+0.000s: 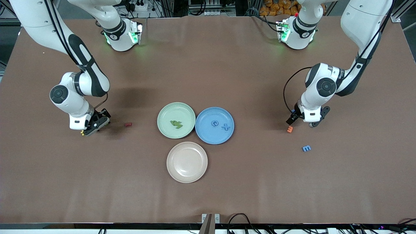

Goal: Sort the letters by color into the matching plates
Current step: 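Move the left gripper to the blue letters while the right gripper grasps green n, then grasp the blue p with the left gripper while the right gripper lifts the n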

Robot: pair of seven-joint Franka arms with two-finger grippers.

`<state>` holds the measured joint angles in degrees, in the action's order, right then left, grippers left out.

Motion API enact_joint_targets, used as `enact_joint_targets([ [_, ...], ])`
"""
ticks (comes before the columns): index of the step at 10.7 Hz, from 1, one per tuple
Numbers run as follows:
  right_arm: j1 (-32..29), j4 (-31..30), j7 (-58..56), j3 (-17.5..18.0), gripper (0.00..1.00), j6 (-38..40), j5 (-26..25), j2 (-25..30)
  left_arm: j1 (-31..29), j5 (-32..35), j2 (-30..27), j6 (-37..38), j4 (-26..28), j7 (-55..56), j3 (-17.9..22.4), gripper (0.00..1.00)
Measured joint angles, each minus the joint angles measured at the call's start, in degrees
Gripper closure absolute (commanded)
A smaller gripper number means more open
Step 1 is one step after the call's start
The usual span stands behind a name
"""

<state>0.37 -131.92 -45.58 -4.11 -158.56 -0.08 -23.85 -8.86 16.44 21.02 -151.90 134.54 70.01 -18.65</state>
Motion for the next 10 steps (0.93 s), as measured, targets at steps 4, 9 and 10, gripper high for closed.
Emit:
enact_joint_targets([
  [4,0.0,0.0,0.0,0.2,0.59,0.0,0.0,0.1,-0.5,0.0,-0.2,0.0,1.1,0.0,0.0,0.00],
  [9,0.0,0.1,-0.1,0.4,0.78,0.0,0.0,0.3,-1.8,0.0,-1.1,-2.4,3.2,0.0,0.0,0.00],
  [10,0.0,0.1,-0.1,0.4,0.78,0.0,0.0,0.7,-1.8,0.0,-1.1,-3.4,3.5,0.5,-0.1,0.00],
])
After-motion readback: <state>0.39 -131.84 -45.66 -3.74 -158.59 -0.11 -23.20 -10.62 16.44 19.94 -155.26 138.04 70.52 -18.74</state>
